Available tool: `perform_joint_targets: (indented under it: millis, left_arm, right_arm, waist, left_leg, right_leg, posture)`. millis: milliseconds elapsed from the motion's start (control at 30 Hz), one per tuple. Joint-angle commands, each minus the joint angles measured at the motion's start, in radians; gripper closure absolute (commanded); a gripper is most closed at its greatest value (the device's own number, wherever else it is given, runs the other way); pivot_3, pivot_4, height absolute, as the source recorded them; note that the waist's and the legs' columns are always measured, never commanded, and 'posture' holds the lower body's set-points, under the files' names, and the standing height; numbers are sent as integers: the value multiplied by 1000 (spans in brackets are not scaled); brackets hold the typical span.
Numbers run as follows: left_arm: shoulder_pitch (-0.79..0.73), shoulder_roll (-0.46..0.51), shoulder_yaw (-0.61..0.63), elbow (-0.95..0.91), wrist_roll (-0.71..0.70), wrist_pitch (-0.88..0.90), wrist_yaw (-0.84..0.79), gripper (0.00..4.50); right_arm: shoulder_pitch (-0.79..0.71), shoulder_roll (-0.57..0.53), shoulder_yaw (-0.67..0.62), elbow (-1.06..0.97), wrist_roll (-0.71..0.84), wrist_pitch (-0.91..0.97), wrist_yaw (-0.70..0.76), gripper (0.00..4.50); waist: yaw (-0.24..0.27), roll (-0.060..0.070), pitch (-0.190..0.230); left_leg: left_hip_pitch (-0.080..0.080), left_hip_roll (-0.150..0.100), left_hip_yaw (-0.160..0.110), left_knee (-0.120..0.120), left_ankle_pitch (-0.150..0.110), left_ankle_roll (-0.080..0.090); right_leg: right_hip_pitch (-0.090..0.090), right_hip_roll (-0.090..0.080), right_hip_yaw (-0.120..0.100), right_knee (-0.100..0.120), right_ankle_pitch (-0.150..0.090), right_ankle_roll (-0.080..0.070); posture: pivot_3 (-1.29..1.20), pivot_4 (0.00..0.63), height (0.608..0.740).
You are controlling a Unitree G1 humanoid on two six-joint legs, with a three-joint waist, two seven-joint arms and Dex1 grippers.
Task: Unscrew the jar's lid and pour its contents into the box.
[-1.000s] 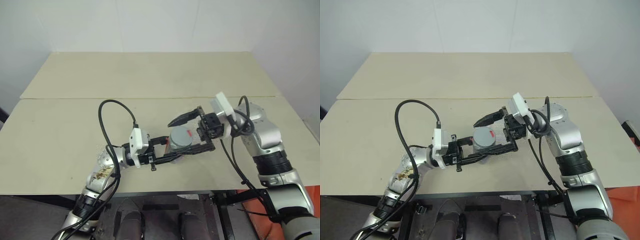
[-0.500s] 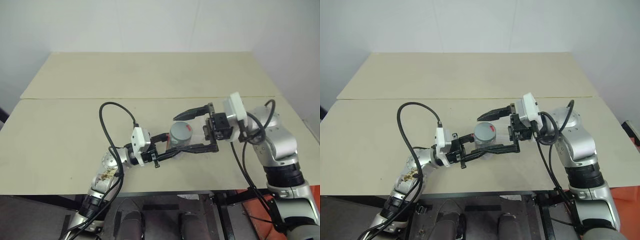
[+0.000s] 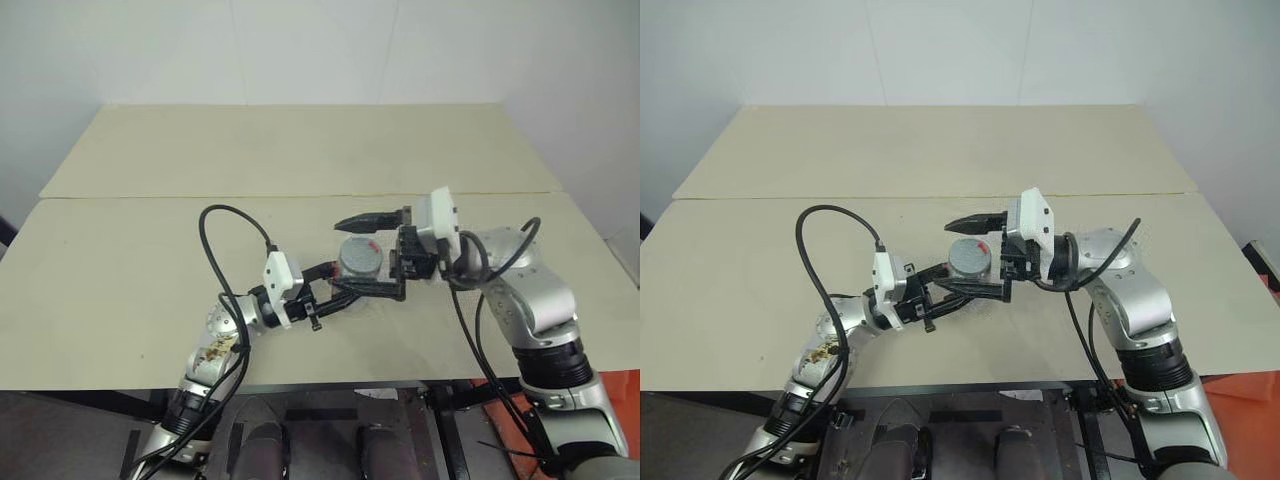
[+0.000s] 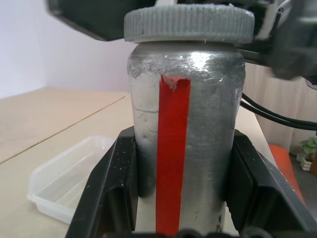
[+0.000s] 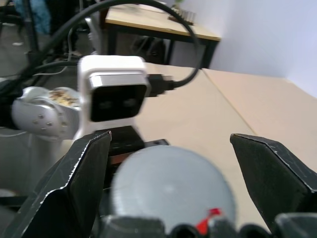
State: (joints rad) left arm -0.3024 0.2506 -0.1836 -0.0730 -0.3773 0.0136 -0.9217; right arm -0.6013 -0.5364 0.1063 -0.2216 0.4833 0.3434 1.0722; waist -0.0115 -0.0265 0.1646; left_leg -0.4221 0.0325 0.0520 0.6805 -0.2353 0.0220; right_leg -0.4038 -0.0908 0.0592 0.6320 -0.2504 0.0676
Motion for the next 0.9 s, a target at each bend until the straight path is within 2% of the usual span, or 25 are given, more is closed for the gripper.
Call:
perform_joint_targets:
  millis: [33,400,900]
  left_arm:
    - [-3,0,6,-36,-8,-5,2,2565]
    - [1,-14,10,-39,-16,-4,15,2565]
    - [12,21,36,-27,-30,-26,-34,2565]
  right_arm:
    - [-24,7,-28,-12,18,11,-20,0]
    - [-22,-13,-43,11,18,18,-13,0]
    - [53,-107,-117,29,72,16,53,0]
  waist:
    - [0,0,0]
    - [0,0,0]
    - [0,0,0]
  left_leg:
    - [0,0,0,0,0,0]
    - [0,0,0,0,0,0]
    - [0,0,0,0,0,0]
  right_leg:
    - [0,0,0,0,0,0]
    - [0,0,0,0,0,0]
    - [0,0,0,0,0,0]
  posture:
    - [0,150,740]
    - [0,150,740]
    - [0,150,740]
